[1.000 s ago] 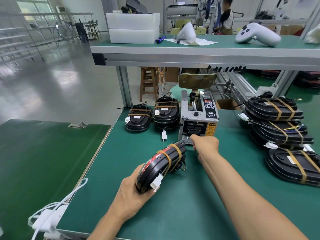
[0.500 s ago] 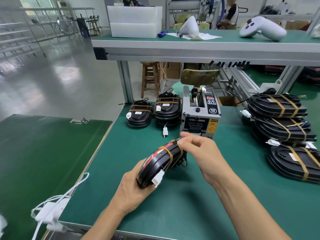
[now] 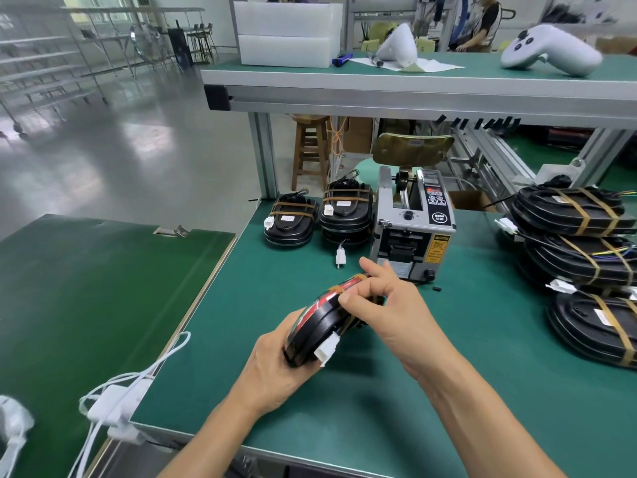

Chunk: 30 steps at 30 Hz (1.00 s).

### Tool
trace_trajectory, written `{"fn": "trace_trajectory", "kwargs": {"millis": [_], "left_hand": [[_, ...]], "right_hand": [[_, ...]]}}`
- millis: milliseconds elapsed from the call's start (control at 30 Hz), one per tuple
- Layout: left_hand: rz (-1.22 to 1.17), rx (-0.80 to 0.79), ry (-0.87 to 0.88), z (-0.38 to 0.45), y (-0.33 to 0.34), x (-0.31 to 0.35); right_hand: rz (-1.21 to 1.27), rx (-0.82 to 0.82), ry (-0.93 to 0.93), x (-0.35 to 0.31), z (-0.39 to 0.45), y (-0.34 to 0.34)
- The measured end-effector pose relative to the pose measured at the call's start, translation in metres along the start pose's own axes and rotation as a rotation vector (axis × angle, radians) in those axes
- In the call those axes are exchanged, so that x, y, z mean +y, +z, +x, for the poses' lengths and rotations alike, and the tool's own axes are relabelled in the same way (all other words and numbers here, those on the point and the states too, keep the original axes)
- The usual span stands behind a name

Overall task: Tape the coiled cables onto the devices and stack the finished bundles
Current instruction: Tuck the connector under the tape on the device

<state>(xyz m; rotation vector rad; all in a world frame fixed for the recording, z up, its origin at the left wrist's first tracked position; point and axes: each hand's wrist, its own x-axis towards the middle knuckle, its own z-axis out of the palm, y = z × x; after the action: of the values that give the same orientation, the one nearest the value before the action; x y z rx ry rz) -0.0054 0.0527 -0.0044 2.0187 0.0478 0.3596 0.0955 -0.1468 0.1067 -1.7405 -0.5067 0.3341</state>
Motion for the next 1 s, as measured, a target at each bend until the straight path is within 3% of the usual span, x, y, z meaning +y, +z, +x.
{"fn": "trace_trajectory", "kwargs": {"millis": [1000], "left_hand": [[-0.021,0.005,-0.008,0.000,0.000,0.005]], "right_hand": [[-0.076,0.081,0.055,-0.013,-0.005,0.011]]}}
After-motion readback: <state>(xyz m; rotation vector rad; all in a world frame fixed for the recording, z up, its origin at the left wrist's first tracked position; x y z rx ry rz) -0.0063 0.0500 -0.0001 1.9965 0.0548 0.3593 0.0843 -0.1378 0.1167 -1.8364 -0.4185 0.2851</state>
